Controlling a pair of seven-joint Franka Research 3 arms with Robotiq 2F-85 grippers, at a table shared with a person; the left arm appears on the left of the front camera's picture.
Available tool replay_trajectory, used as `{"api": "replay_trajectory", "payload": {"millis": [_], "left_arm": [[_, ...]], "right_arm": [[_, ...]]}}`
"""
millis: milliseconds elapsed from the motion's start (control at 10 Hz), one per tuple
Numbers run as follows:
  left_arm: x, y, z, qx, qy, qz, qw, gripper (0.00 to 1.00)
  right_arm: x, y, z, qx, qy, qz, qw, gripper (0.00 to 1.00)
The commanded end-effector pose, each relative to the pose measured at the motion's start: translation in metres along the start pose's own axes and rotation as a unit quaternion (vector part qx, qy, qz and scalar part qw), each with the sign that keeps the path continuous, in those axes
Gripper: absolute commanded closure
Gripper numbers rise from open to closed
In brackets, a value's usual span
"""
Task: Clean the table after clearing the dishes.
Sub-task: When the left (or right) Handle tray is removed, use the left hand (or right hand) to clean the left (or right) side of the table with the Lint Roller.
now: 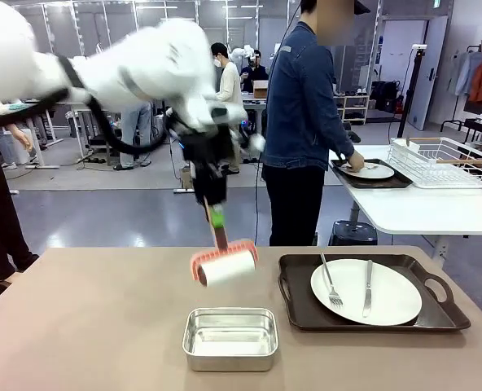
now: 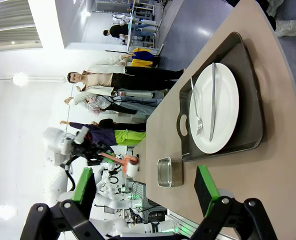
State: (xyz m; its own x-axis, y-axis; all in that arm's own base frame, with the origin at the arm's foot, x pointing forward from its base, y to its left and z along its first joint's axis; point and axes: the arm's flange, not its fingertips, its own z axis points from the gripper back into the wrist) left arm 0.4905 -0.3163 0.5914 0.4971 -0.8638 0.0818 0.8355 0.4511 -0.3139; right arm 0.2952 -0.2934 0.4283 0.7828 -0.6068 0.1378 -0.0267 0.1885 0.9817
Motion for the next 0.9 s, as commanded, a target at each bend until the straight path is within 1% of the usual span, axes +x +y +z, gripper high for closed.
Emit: {"api": "replay_trajectory", "payload": {"millis": [0,100,200,300,400,500,600,700,800], "left_arm": [[-0.087,0.02,0.013,0.03,-0.098,0.147,0.984,0.92],[-0.134,0.041,0.022,0.025,-0.163,0.239,0.957,0.92],[-0.188,0.063,0.022,0.03,-0.227,0.348,0.909,0.92],[-0.223,0.078,0.009,0.019,-0.255,0.402,0.879,0.92],[-0.246,0.091,-0.011,-0.011,-0.268,0.452,0.85,0.92],[-0.266,0.104,-0.031,-0.038,-0.31,0.484,0.817,0.92],[-0.278,0.117,-0.057,-0.045,-0.324,0.485,0.811,0.92],[-0.282,0.128,-0.073,-0.055,-0.336,0.461,0.819,0.92],[-0.293,0.128,-0.036,-0.043,-0.262,0.476,0.838,0.92]], "right_arm": [[0.0,0.002,0.0,0.004,0.001,0.007,1.0,0.0],[0.0,0.002,0.0,0.004,0.001,0.007,1.0,0.0],[0.0,0.002,0.0,0.004,0.001,0.007,1.0,0.0],[0.0,0.002,0.0,0.004,0.001,0.007,1.0,0.0],[0.0,0.002,0.0,0.004,0.001,0.007,1.0,0.0],[0.0,0.002,0.0,0.004,0.001,0.007,1.0,0.0],[0.0,0.002,0.0,0.004,0.001,0.007,1.0,0.0],[0.0,0.002,0.0,0.004,0.001,0.007,1.0,0.0],[0.0,0.002,0.0,0.004,0.001,0.007,1.0,0.0]]}}
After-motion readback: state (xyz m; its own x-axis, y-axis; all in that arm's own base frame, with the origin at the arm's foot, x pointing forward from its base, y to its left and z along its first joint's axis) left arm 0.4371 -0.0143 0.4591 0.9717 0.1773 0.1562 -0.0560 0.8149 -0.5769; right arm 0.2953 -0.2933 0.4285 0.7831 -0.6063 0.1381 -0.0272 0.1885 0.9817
